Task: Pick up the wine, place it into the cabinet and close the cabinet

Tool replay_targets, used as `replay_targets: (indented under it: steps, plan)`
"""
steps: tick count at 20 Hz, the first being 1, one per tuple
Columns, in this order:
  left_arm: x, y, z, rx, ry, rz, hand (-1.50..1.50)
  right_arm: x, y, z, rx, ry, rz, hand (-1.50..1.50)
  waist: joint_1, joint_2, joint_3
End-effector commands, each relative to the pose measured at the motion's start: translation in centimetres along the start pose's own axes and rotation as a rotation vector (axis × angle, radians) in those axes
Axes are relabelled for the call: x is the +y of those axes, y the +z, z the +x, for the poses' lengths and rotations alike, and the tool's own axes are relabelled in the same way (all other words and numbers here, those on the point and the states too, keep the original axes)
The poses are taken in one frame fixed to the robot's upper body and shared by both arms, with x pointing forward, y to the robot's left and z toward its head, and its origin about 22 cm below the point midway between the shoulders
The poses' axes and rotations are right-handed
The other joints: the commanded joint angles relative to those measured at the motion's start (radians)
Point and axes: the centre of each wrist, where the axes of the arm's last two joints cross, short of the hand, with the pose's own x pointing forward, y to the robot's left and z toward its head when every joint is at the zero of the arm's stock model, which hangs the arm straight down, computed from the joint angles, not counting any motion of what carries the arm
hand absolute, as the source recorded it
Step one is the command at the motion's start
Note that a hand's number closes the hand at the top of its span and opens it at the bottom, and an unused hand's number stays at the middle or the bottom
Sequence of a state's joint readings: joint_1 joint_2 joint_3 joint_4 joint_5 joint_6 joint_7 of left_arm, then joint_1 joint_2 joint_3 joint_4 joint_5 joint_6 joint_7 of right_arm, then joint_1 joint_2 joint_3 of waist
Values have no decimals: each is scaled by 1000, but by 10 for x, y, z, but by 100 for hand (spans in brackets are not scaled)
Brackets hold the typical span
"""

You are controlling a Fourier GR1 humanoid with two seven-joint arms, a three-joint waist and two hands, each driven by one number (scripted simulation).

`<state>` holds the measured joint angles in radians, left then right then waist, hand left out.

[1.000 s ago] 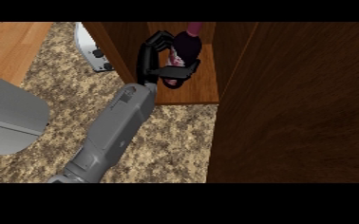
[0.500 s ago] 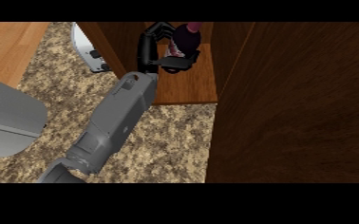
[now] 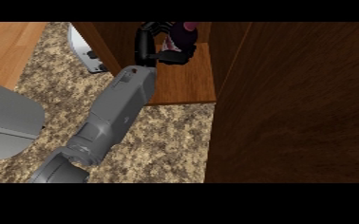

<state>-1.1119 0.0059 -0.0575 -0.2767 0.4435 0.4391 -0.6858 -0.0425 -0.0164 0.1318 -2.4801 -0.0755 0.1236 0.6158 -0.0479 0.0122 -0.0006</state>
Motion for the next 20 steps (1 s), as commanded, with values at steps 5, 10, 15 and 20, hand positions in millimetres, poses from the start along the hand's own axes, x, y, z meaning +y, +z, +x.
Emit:
replay_targets:
  steps: [5,10,15,20]
  plan:
    - [5,-11,6,92,135,68,150,-6,22,10,-35,-15,13,-150,-3,1,1]
    - [13,-7,-4,88,108,107,150,6,4,6,-59,-33,13,-150,-13,11,0]
    - [22,3,-18,75,87,86,150,-2,6,2,-49,-25,21,-150,-14,11,1]
    - [12,5,-17,90,33,106,-150,3,0,4,-50,-18,38,-150,-31,18,0]
